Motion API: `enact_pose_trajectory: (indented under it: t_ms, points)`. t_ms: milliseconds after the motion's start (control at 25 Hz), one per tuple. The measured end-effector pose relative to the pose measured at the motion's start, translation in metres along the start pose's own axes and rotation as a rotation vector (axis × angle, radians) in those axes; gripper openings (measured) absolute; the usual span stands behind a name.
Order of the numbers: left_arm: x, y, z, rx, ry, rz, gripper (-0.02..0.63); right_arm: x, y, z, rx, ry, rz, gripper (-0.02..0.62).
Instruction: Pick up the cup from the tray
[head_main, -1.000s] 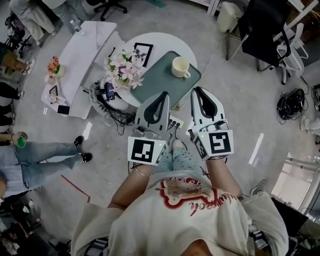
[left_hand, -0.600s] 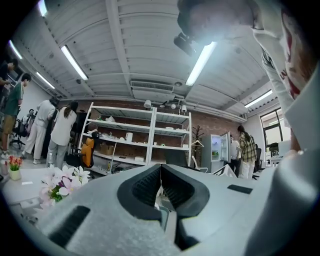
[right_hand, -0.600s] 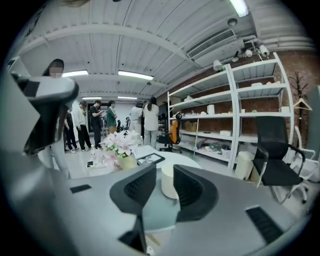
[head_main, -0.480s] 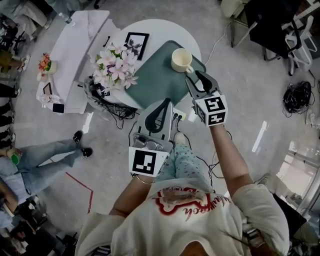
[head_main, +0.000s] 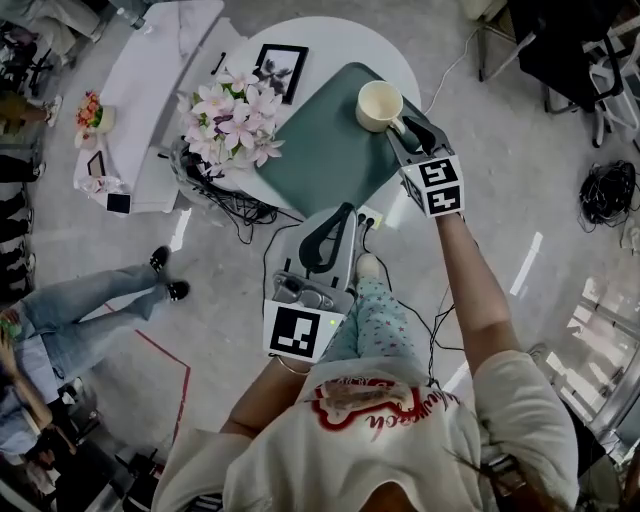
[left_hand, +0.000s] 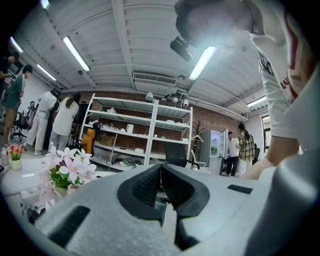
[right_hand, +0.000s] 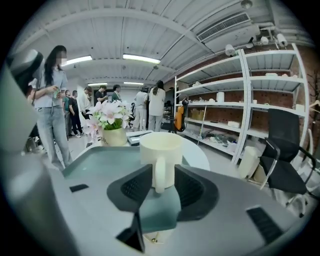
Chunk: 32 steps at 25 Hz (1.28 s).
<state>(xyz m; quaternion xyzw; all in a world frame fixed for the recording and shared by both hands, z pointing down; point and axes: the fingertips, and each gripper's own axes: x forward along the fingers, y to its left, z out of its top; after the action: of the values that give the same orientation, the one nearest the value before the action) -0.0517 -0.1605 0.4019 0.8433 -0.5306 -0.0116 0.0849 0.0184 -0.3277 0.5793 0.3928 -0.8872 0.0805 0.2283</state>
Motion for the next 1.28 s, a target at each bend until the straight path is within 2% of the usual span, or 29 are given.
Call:
enact_pose_trajectory:
  t_ms: [120, 240, 400, 800, 1080, 1280]
  points:
    - [0.000, 0.002, -0.003, -0.007, 0.009, 0.003, 0.014, 0.003, 0.001, 0.001, -0.028, -0.019, 0.023, 0.133]
    - [0.001, 0.004, -0.005, -0.013, 0.014, 0.000, 0.014, 0.006, 0.006, 0.007, -0.067, -0.053, 0.035, 0.073]
    - [0.001, 0.002, -0.011, -0.019, 0.033, -0.014, 0.014, 0.006, 0.005, 0.010, -0.042, -0.102, 0.050, 0.058]
    - [0.001, 0.006, -0.023, -0.015, 0.067, -0.019, 0.014, -0.006, 0.016, 0.014, -0.016, -0.219, 0.018, 0.052]
    - [0.006, 0.013, -0.010, 0.003, 0.051, -0.010, 0.014, -0.049, 0.021, 0.062, 0.043, -0.296, -0.016, 0.052]
    - [0.006, 0.018, 0.018, 0.048, 0.014, 0.000, 0.014, -0.102, 0.033, 0.100, 0.058, -0.277, -0.042, 0.052]
